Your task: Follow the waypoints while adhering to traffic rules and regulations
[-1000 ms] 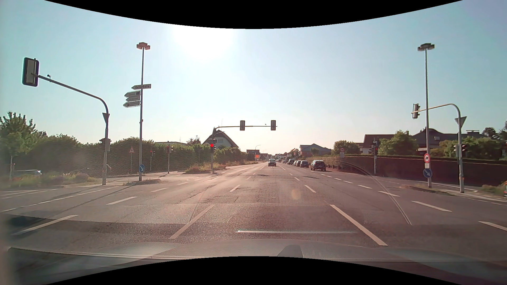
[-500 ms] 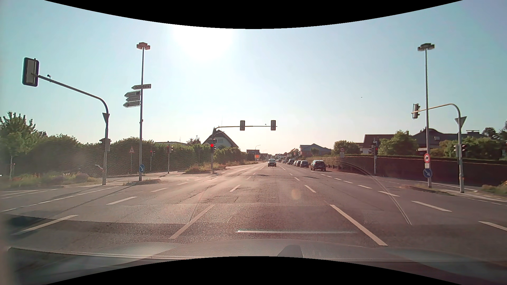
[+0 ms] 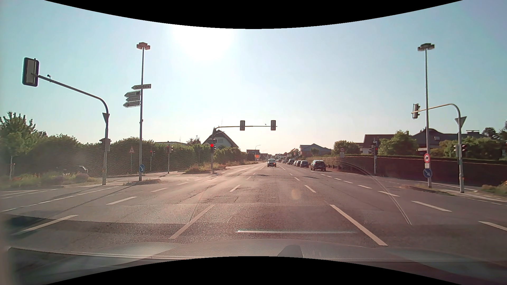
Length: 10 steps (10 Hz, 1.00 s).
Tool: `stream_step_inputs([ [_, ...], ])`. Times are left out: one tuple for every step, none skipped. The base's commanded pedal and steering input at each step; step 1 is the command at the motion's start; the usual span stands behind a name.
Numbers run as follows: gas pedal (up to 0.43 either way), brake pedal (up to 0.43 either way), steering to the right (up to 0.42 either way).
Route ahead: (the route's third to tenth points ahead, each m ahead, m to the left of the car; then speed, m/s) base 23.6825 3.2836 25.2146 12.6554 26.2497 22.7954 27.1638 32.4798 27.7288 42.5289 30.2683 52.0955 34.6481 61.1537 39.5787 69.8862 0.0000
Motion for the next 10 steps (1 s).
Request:
stream_step_inputs([
  [0.0, 0.256, -0.001],
  [0.0, 0.262, -0.001],
  [0.0, 0.256, -0.002],
  [0.0, 0.256, -0.001],
  [0.0, 0.256, -0.002],
  [0.0, 0.262, -0.001],
  [0.0, 0.262, -0.001],
  [0.0, 0.256, -0.001],
  [0.0, 0.262, -0.001],
  [0.0, 0.262, -0.002],
])
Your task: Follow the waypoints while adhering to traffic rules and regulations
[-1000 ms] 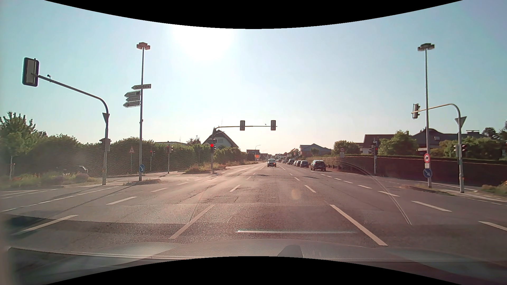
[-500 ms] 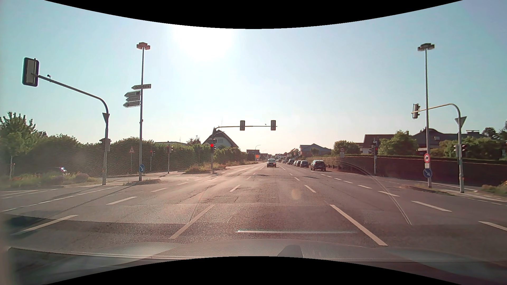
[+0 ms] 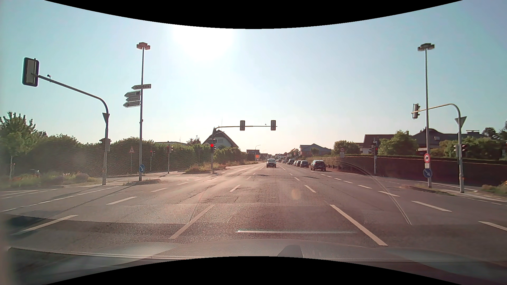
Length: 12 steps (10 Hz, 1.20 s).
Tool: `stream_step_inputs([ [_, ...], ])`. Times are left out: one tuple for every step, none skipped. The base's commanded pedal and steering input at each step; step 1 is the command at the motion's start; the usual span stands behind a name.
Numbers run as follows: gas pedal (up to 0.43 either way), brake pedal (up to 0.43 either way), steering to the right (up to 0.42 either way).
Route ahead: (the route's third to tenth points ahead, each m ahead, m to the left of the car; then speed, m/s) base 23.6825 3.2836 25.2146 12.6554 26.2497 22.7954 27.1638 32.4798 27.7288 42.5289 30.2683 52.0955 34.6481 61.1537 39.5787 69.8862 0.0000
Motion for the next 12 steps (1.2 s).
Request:
stream_step_inputs([
  [0.0, 0.256, -0.002],
  [0.0, 0.256, -0.001],
  [0.0, 0.262, -0.001],
  [0.0, 0.262, -0.001],
  [0.0, 0.262, -0.002],
  [0.0, 0.262, -0.001],
  [0.0, 0.262, -0.002],
  [0.0, 0.262, -0.001],
  [0.0, 0.25, -0.001],
  [0.0, 0.171, -0.002],
  [0.0, 0.0, -0.002],
  [0.0, 0.0, -0.001],
])
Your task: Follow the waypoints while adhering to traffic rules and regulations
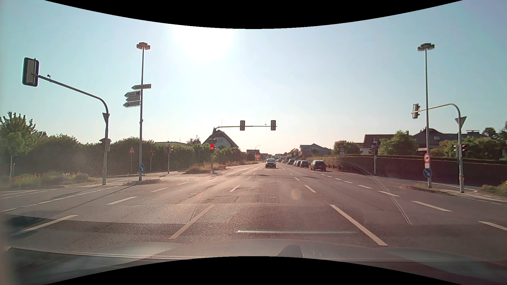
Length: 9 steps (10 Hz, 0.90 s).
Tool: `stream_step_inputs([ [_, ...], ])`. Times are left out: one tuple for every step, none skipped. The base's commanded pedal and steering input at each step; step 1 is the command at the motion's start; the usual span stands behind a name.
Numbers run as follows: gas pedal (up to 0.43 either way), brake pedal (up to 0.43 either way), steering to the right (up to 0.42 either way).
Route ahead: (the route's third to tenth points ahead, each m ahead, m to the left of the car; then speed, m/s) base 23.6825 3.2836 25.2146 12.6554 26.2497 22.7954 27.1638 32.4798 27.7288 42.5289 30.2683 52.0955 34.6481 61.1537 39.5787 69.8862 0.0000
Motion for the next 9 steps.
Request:
stream_step_inputs([
  [0.0, 0.0, -0.001],
  [0.0, 0.0, -0.001],
  [0.0, 0.0, -0.002],
  [0.098, 0.0, -0.001],
  [0.177, 0.0, -0.002],
  [0.22, 0.0, -0.001],
  [0.24, 0.0, -0.002],
  [0.268, 0.0, -0.001],
  [0.268, 0.0, -0.001],
])
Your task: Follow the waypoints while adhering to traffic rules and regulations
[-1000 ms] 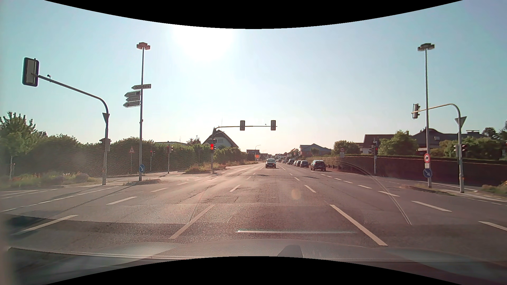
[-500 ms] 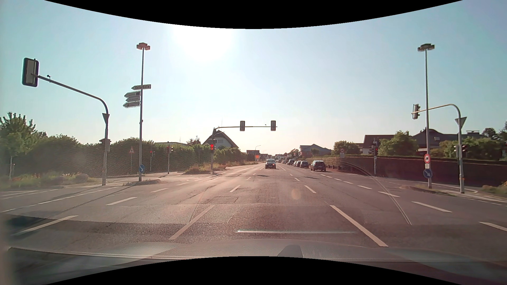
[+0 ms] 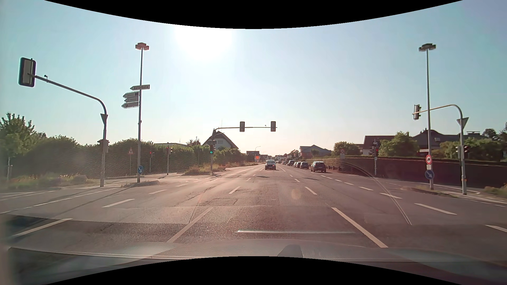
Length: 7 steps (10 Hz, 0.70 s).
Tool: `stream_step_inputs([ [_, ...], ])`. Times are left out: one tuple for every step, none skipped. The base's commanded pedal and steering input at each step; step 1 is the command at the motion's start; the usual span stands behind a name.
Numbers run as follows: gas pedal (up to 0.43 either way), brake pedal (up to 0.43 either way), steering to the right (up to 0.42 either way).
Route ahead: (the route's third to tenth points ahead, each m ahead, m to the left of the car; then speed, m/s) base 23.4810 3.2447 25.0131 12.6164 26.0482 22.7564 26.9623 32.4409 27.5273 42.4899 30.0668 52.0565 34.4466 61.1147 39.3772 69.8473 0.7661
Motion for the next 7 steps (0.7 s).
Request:
stream_step_inputs([
  [0.268, 0.0, -0.002],
  [0.268, 0.0, -0.002],
  [0.268, 0.0, -0.001],
  [0.268, 0.0, -0.001],
  [0.268, 0.0, -0.001],
  [0.268, 0.0, -0.001],
  [0.268, 0.0, -0.002],
])
